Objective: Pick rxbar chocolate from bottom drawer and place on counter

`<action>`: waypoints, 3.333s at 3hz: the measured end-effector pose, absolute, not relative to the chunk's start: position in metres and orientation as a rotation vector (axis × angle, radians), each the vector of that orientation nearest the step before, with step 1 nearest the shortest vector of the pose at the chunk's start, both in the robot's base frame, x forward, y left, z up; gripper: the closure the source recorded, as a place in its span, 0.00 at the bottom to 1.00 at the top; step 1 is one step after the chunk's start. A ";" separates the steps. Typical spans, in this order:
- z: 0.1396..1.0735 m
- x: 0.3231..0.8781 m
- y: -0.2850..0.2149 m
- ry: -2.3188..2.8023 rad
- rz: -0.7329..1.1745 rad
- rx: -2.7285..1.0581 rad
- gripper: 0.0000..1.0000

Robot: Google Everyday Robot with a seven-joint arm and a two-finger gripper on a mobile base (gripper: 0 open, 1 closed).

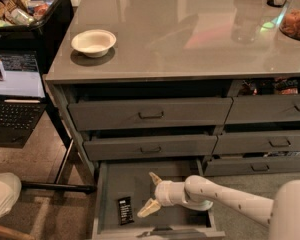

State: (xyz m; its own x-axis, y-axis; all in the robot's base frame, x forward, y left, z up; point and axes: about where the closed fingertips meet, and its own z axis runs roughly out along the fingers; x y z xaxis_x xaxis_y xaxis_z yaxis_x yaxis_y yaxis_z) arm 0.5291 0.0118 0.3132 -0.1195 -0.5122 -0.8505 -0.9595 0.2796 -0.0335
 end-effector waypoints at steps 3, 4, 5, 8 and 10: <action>0.180 0.565 0.050 1.770 0.877 -1.415 0.00; 0.156 0.556 0.066 1.733 0.936 -1.425 0.00; 0.145 0.544 0.084 1.653 0.969 -1.452 0.00; 0.126 0.518 0.113 1.475 0.965 -1.570 0.00; 0.110 0.524 0.120 1.500 0.927 -1.592 0.15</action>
Offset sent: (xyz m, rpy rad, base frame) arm 0.0590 0.0334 -0.1576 -0.0045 0.1355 0.1018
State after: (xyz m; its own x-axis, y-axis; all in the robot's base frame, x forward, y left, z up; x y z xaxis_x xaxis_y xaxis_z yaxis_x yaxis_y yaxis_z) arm 0.5237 0.1200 0.1104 0.0519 -0.4581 -0.8874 -0.9986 -0.0348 -0.0405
